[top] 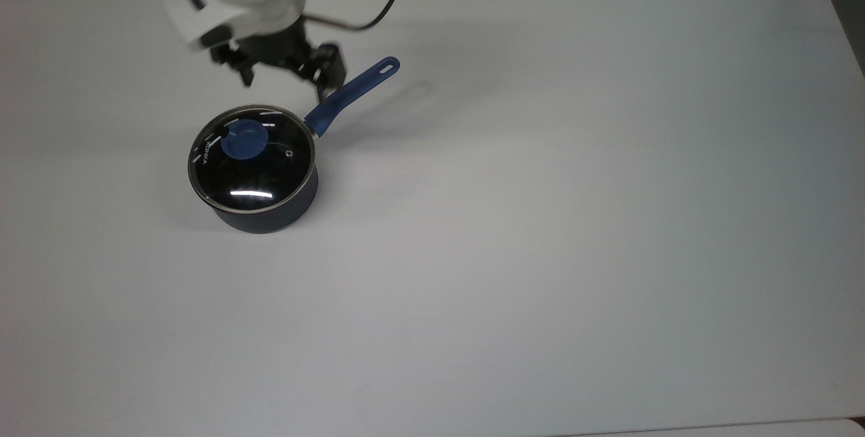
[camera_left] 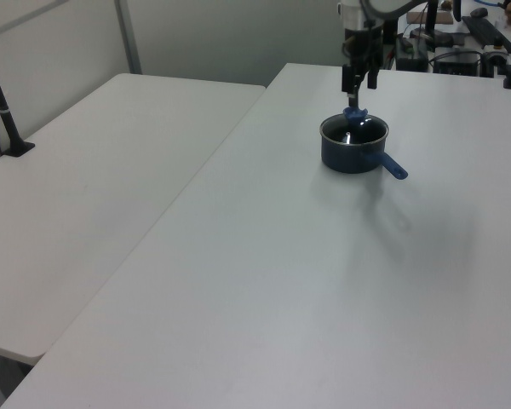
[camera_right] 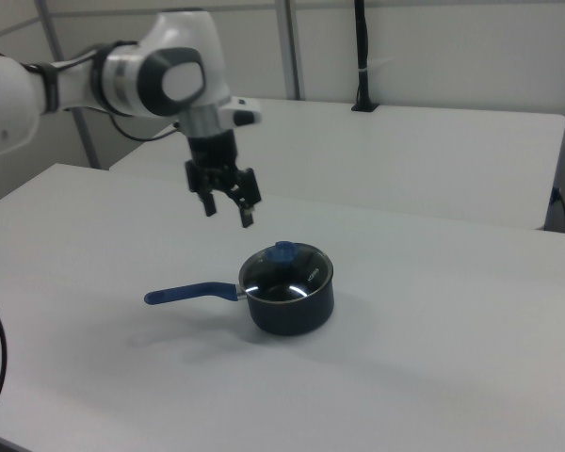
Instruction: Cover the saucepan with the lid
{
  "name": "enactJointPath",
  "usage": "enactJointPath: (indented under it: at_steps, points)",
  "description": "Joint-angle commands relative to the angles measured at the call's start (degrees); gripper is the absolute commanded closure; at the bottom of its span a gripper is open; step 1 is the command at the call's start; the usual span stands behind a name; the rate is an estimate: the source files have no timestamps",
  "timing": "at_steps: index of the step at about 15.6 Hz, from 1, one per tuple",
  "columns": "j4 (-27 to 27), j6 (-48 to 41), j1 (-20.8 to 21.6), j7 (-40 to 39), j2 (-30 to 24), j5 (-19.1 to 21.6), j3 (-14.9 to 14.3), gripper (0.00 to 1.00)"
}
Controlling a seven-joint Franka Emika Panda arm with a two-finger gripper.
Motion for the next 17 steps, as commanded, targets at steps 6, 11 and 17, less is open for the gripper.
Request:
enactJointPath:
  at_steps: [6, 11, 17]
  points:
    - [-7.8, -7.4, 0.5, -1.7, -12.8, -3.3, 4.0, 0.0]
    - [-7.6, -8.2, -1.4, -7.6, -14.9, -3.4, 4.1, 0.0]
    - [-7.7, -8.2, -2.2, -9.8, -15.0, -2.8, 4.1, 0.0]
